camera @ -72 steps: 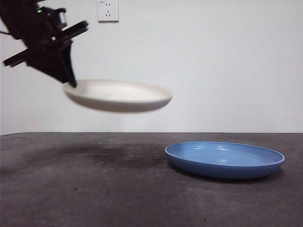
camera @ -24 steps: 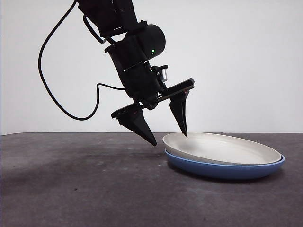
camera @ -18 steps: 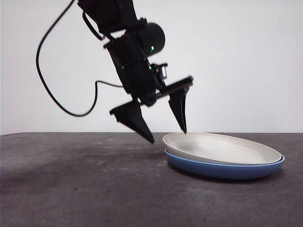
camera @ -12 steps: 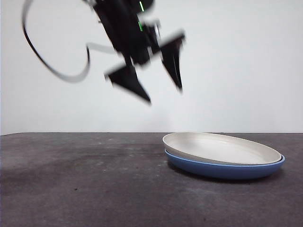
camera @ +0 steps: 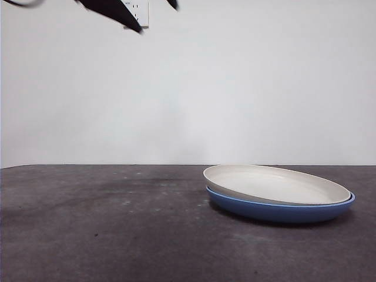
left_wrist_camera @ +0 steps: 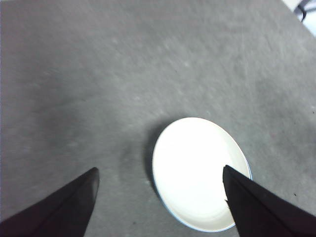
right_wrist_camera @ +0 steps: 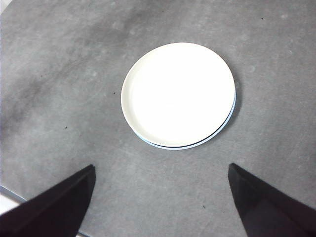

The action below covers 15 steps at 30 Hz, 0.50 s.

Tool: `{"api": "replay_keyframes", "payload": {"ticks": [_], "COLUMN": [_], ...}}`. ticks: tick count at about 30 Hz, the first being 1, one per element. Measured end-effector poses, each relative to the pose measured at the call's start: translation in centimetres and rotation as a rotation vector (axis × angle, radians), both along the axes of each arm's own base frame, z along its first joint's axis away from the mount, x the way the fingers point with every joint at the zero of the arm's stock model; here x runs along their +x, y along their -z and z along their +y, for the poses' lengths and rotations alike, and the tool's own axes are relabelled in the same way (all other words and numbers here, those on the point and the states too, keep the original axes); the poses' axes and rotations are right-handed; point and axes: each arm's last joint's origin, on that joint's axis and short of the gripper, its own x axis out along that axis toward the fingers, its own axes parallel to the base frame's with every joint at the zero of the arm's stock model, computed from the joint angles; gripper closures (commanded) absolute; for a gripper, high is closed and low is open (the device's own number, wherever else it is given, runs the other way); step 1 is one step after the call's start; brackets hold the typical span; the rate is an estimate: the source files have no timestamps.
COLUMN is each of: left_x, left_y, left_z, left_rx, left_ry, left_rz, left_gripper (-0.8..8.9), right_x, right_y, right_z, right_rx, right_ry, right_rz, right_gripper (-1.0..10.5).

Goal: Pick up the white plate, put it on the blue plate, put it on desk

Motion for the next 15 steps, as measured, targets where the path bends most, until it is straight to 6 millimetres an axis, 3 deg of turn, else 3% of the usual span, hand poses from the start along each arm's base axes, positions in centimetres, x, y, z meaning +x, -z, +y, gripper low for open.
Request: {"api": "replay_keyframes", "payload": {"ticks": [4, 8, 11, 15], "left_x": [-2.4, -4.8, -7.7, -10.5], "left_y": [0.3, 2.8, 5.3, 6.2], "left_z": [2.3, 3.9, 5.0, 5.8], "left_rx": [0.012, 0.012, -0.026, -0.100], "left_ry": [-0.014, 0.036, 0.137, 0.272], "left_rz": [-0.011, 0.044, 0.107, 0.152], "left_gripper": [4.09, 4.09, 4.10, 4.12], "right_x": [0.0, 0.0, 0.0, 0.1], "right_y": [0.0, 0.0, 0.0, 0.1], "right_z": [0.0, 0.0, 0.0, 0.0], "right_rx": [0.000, -0.001, -0.002, -0.002], "right_ry": [0.000, 0.001, 0.002, 0.002], "right_rz": [0.000, 0.000, 0.000, 0.010], "right_gripper": [5.2, 5.2, 5.2, 5.2]}}
